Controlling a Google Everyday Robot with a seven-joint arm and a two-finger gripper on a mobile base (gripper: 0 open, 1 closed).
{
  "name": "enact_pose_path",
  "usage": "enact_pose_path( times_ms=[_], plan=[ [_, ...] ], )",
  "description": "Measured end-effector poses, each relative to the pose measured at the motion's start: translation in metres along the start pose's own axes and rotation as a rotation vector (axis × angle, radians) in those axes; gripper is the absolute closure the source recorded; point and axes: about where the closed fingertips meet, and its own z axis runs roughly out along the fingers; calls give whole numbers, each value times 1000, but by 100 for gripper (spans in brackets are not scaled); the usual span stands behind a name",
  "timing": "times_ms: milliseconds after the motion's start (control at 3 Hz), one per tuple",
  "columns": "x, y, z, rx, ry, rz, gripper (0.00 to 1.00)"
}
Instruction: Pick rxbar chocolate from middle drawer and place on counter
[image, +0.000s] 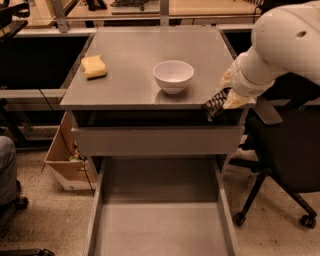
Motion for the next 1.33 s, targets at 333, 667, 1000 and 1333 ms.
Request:
enact_pose_path(
  times_ms=[333, 667, 1000, 1333],
  plan=[
    [16, -16, -19, 25, 8, -69, 100],
    [34, -33, -19, 57, -14, -124, 100],
    [39, -43, -10, 78, -50, -141, 100],
    [23, -55, 19, 99, -134, -159, 100]
  ],
)
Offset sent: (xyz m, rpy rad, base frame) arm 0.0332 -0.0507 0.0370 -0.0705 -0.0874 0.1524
